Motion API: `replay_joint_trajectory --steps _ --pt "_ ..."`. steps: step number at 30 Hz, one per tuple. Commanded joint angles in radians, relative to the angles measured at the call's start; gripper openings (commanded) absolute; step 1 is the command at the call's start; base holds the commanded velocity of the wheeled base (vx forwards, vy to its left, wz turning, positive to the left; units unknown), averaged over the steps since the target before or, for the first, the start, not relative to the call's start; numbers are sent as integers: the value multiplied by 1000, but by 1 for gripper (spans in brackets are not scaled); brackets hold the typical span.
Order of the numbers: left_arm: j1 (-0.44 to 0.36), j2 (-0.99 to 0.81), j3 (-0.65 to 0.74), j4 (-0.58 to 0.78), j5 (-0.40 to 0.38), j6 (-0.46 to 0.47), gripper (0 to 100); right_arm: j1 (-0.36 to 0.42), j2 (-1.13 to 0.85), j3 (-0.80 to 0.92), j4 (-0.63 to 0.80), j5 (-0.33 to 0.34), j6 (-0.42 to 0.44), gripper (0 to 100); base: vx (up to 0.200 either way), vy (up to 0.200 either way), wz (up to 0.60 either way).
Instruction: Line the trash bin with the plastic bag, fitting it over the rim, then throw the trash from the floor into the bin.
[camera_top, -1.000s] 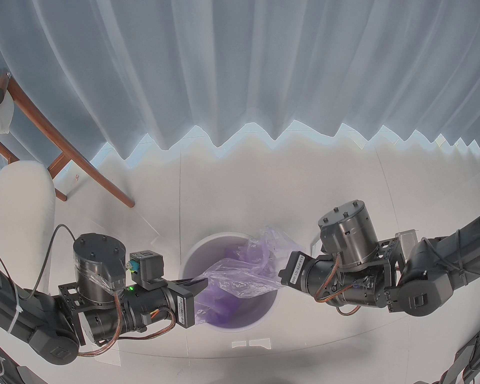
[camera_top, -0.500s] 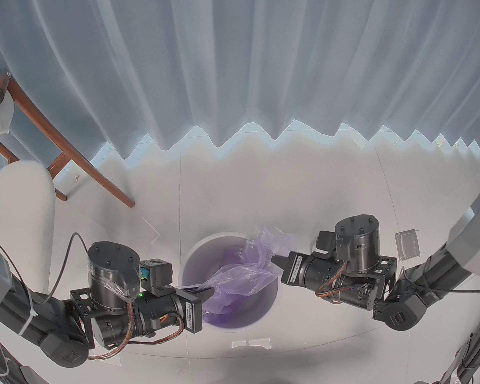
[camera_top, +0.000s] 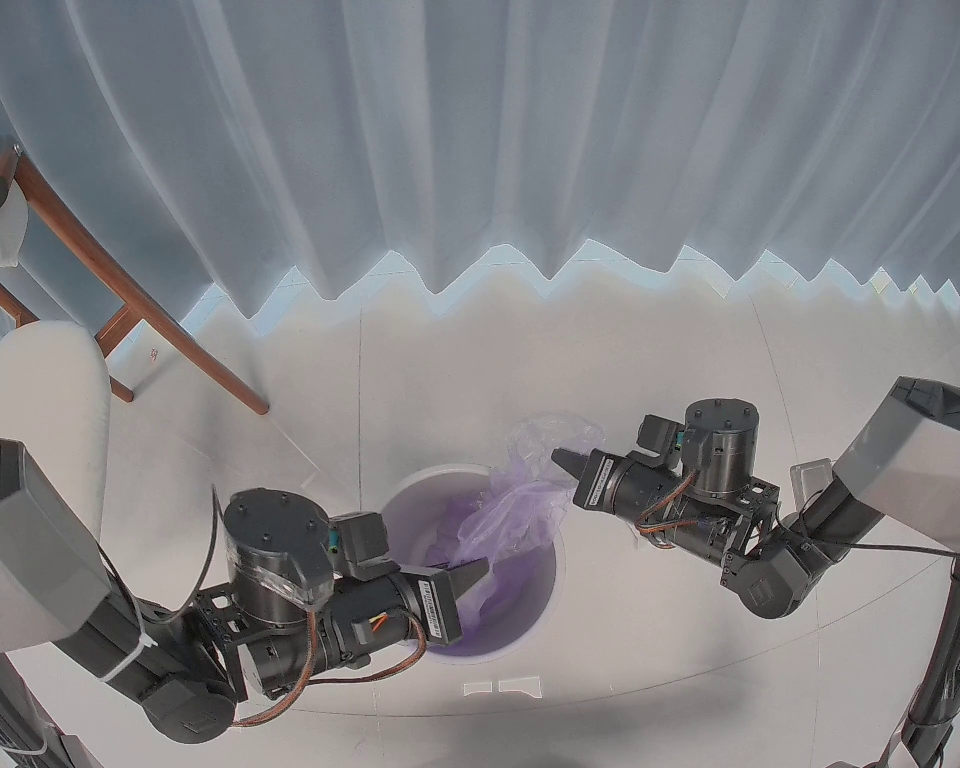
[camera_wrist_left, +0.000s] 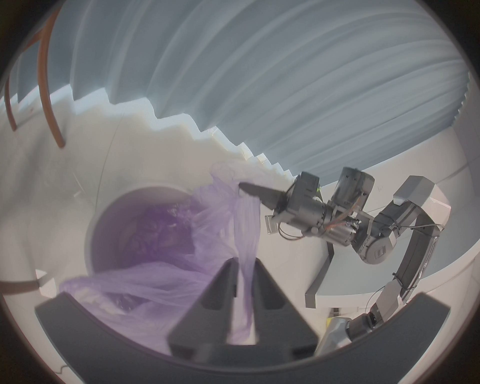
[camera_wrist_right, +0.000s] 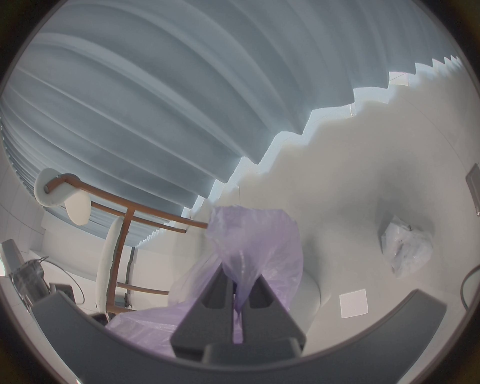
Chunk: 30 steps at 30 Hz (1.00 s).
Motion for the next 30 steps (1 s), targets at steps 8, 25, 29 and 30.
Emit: replay_joint_trajectory --steps 8,25,29,30 --pt "-102 -48 89 4 -20 -34 100 -65 -54 27 -7 38 0 0 0 0 0" --pt "145 -138 -16 74 -18 -19 100 -114 -221 290 -156 298 1 0 0 0 0" --pt "208 -121 -28 76 -27 1 100 -119 -212 307 -201 301 1 0 0 0 0" --pt "219 -109 -22 76 -41 18 100 -122 -210 307 -205 301 1 0 0 0 0"
